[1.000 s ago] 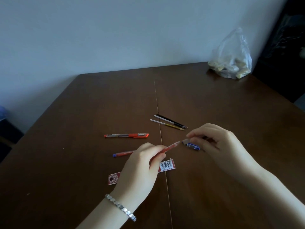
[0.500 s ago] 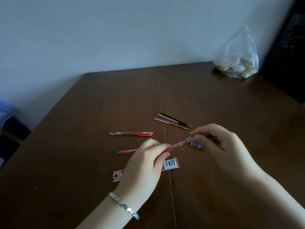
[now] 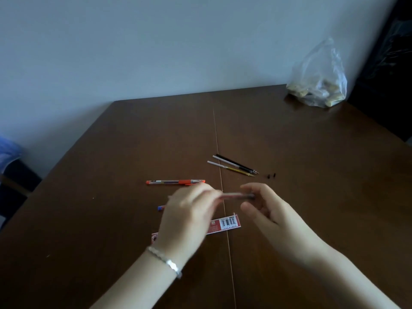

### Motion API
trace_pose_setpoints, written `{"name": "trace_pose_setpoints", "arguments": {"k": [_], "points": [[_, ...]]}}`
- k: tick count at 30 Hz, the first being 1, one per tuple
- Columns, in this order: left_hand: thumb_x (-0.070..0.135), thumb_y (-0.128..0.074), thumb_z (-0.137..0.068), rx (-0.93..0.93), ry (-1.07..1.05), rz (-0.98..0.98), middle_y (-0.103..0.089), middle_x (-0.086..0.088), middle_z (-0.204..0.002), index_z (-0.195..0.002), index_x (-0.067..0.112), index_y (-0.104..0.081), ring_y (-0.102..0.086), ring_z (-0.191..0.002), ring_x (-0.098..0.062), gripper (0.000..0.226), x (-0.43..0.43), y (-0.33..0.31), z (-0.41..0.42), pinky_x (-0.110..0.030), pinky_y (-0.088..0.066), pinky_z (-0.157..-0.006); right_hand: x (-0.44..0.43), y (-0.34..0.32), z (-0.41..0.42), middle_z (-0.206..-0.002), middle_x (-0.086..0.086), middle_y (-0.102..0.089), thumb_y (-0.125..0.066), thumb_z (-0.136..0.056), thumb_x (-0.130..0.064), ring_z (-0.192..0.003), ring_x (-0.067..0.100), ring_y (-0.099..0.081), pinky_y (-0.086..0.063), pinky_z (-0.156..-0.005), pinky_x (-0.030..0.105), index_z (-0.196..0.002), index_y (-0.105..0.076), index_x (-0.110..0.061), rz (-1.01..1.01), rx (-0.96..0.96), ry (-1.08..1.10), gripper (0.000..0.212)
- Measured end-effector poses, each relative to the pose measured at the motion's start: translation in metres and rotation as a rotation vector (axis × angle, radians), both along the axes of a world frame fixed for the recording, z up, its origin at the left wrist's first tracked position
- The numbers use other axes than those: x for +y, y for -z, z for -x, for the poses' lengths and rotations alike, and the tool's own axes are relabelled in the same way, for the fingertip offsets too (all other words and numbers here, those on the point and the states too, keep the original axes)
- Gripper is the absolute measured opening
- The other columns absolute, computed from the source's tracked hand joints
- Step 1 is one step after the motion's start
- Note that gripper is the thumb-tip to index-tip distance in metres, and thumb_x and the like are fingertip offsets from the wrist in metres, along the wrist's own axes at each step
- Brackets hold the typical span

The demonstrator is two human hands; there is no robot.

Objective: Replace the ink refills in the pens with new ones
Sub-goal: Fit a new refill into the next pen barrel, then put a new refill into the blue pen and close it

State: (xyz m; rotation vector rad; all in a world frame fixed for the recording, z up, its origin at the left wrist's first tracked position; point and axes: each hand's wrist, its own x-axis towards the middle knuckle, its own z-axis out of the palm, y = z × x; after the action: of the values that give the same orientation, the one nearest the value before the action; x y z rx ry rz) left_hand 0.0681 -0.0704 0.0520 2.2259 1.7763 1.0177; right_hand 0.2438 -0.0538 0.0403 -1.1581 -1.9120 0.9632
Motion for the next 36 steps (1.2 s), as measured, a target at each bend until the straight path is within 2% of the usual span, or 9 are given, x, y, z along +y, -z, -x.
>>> {"name": "trace_pose_setpoints", "arguments": {"k": [2, 5, 9, 13, 16, 24, 31, 33, 36], "points": [[0.011, -0.068, -0.077, 0.120, -0.101, -0.022, -0.069, -0.003, -0.079, -0.084, 0.010, -0.068, -0.062, -0.076, -0.020, 0.007, 0.018, 0.008, 0.019, -0.033, -0.052, -0.071, 0.004, 0.005, -0.008, -0.090, -0.017, -0.057, -0.054, -0.087, -0.025, -0.085, -0.010, -0.052, -0.044, -0.068, 0.010, -0.112, -0.044, -0.039, -0.003, -0.055, 0.057, 0.031], [0.011, -0.066, -0.077, 0.168, -0.255, 0.091, -0.068, -0.004, -0.081, -0.082, 0.012, -0.067, -0.059, -0.080, -0.024, 0.005, 0.041, 0.018, 0.052, -0.034, -0.048, -0.071, 0.006, 0.010, -0.025, -0.086, -0.013, -0.060, -0.057, -0.086, -0.020, -0.082, -0.006, -0.053, -0.044, -0.067, 0.007, -0.103, -0.053, -0.038, -0.036, -0.042, 0.176, 0.025], [0.009, -0.061, -0.081, 0.315, -0.280, 0.179, -0.070, -0.006, -0.092, -0.090, 0.012, -0.068, -0.059, -0.088, -0.024, 0.012, 0.049, 0.035, 0.066, -0.036, -0.048, -0.076, 0.005, 0.018, -0.043, -0.079, -0.012, -0.062, -0.059, -0.084, -0.016, -0.071, -0.006, -0.054, -0.042, -0.060, 0.005, -0.093, -0.060, -0.035, -0.042, -0.088, 0.240, 0.021], [0.011, -0.061, -0.082, 0.314, -0.262, 0.099, -0.068, -0.007, -0.099, -0.097, 0.010, -0.067, -0.059, -0.091, -0.025, 0.017, 0.045, 0.040, 0.059, -0.039, -0.049, -0.082, 0.012, 0.024, -0.057, -0.081, -0.014, -0.061, -0.063, -0.081, -0.013, -0.073, -0.004, -0.054, -0.041, -0.062, 0.003, -0.090, -0.064, -0.030, -0.075, -0.161, 0.341, 0.020], [0.021, -0.057, -0.085, 0.344, -0.139, 0.095, -0.066, -0.003, -0.103, -0.101, 0.015, -0.066, -0.055, -0.097, -0.021, 0.019, 0.043, 0.044, 0.047, -0.037, -0.046, -0.085, 0.023, 0.030, -0.067, -0.081, -0.013, -0.058, -0.064, -0.080, -0.014, -0.071, 0.002, -0.053, -0.039, -0.056, 0.010, -0.097, -0.066, -0.022, -0.056, -0.258, 0.459, 0.019], [0.023, -0.049, -0.090, 0.331, -0.063, 0.156, -0.060, -0.002, -0.109, -0.109, 0.018, -0.062, -0.051, -0.101, -0.016, 0.024, 0.041, 0.053, 0.040, -0.029, -0.043, -0.085, 0.036, 0.045, -0.060, -0.097, -0.004, -0.052, -0.065, -0.081, -0.025, -0.078, 0.010, -0.050, -0.040, -0.070, 0.021, -0.114, -0.060, -0.023, 0.067, -0.411, 0.419, 0.032], [0.028, -0.052, -0.088, 0.366, -0.045, 0.177, -0.059, -0.001, -0.114, -0.110, 0.018, -0.060, -0.051, -0.103, -0.013, 0.026, 0.032, 0.052, 0.042, -0.026, -0.044, -0.089, 0.038, 0.047, -0.050, -0.089, -0.006, -0.058, -0.064, -0.082, -0.024, -0.077, 0.009, -0.052, -0.040, -0.064, 0.021, -0.095, -0.069, -0.023, -0.014, -0.402, 0.436, 0.014], [0.026, -0.051, -0.088, 0.282, -0.065, 0.163, -0.060, -0.002, -0.110, -0.107, 0.016, -0.059, -0.054, -0.098, -0.013, 0.022, 0.030, 0.047, 0.038, -0.023, -0.046, -0.082, 0.035, 0.042, -0.049, -0.085, -0.009, -0.061, -0.065, -0.082, -0.021, -0.074, 0.003, -0.054, -0.040, -0.061, 0.015, -0.092, -0.069, -0.023, -0.013, -0.280, 0.450, 0.011], [0.023, -0.049, -0.089, -0.073, -0.109, 0.194, -0.063, 0.004, -0.094, -0.100, 0.020, -0.052, -0.060, -0.079, -0.006, 0.013, 0.023, 0.030, 0.023, -0.012, -0.047, -0.063, 0.026, 0.025, -0.044, -0.074, -0.016, -0.067, -0.066, -0.080, -0.017, -0.070, -0.001, -0.060, -0.043, -0.057, 0.009, -0.082, -0.067, -0.030, 0.011, -0.007, 0.453, 0.013]]}}
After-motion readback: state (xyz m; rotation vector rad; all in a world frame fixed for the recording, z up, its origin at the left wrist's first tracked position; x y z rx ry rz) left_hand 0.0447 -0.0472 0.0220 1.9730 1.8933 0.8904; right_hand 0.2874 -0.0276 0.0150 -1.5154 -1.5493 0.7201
